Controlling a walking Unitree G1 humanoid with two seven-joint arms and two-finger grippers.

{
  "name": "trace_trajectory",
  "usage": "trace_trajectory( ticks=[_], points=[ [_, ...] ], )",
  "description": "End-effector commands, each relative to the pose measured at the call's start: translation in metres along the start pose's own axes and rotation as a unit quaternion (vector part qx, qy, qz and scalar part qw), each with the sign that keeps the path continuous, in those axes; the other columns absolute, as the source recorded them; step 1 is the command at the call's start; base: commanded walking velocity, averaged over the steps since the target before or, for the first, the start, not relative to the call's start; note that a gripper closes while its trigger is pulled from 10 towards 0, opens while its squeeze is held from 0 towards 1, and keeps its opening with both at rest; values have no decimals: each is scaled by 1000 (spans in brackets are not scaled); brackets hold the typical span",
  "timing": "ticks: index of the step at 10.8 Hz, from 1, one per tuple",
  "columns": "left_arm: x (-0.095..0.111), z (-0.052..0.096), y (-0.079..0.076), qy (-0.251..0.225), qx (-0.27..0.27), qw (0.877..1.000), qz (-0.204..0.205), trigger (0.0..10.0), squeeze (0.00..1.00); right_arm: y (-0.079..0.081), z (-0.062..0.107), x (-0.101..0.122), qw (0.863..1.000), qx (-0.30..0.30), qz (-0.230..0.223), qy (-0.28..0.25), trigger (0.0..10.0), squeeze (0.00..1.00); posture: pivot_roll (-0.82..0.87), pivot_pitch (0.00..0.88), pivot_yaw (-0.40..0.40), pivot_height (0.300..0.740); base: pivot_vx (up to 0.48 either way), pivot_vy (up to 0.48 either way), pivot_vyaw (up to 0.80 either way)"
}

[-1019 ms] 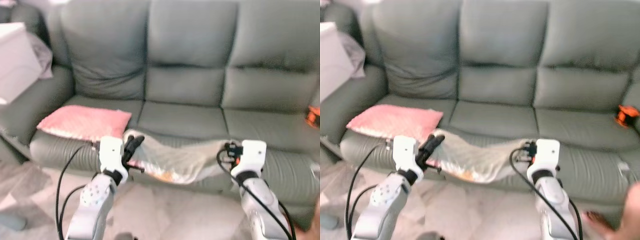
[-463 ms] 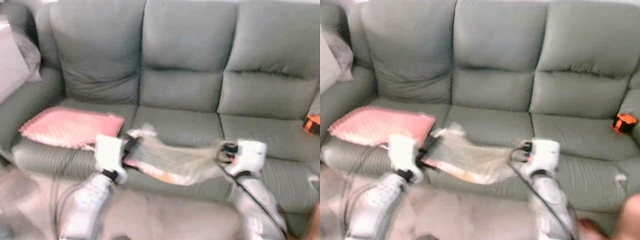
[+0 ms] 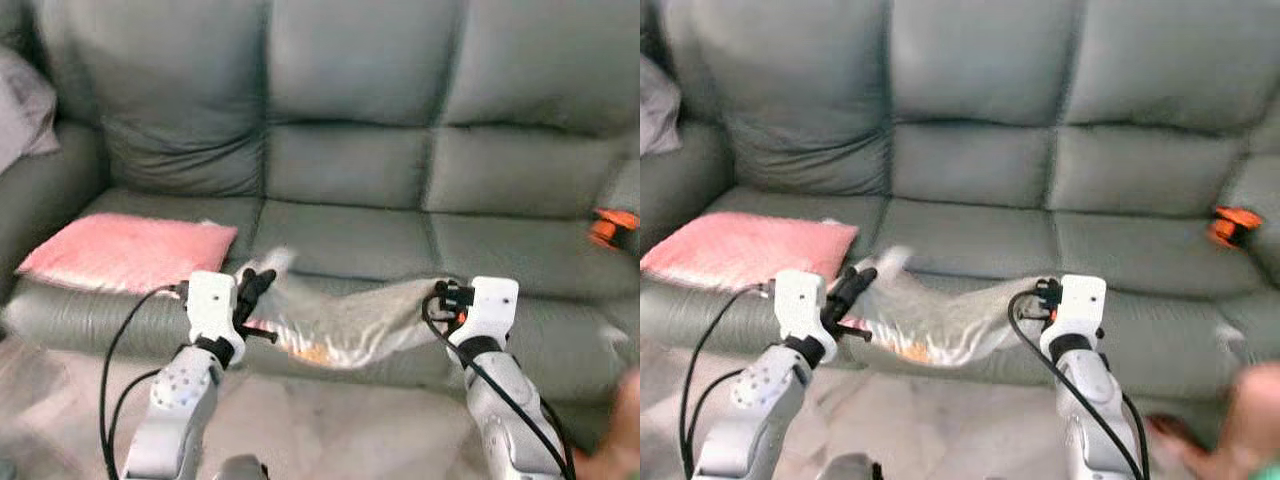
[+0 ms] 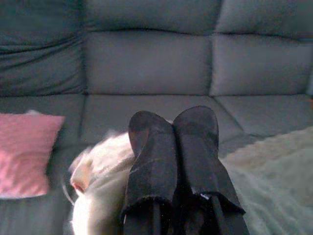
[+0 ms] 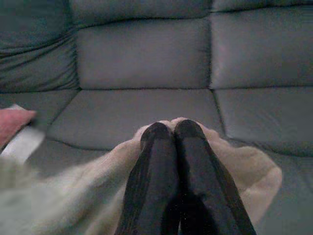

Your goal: Move the pillow to the sofa

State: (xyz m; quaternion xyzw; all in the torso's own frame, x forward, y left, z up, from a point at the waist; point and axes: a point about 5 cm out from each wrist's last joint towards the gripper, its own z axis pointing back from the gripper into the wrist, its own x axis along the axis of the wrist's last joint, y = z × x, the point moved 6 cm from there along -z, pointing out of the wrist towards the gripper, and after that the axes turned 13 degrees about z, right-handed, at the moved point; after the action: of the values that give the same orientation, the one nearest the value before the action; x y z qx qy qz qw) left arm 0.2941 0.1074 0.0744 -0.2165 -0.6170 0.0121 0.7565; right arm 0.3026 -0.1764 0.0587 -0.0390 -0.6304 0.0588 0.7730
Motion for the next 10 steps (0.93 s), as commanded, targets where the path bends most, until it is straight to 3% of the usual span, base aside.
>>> trace_trajectory(
  ticks=[1, 6, 9, 10],
  points=[
    [9, -1, -7, -14, -19, 1000, -6, 10000, 0, -1, 0, 7, 1000, 0, 0, -12, 10000, 0, 4, 0, -9, 740, 0, 0, -800],
    [9, 0, -8, -14, -23, 1000, -5, 10000, 0, 0, 0, 7, 1000, 0, -1, -12, 10000, 0, 4, 0, -6, 740, 322, 0, -479],
    [9, 0, -7, -14, -21, 1000, -6, 10000, 0, 3, 0, 9, 1000, 8, 8, -19, 10000, 0, 5, 0, -6, 740, 310, 0, 0],
    [9, 0, -7, -14, -20, 1000, -6, 10000, 0, 5, 1, 10, 1000, 12, 10, -21, 10000, 0, 5, 0, -6, 740, 0, 0, 700]
  ],
)
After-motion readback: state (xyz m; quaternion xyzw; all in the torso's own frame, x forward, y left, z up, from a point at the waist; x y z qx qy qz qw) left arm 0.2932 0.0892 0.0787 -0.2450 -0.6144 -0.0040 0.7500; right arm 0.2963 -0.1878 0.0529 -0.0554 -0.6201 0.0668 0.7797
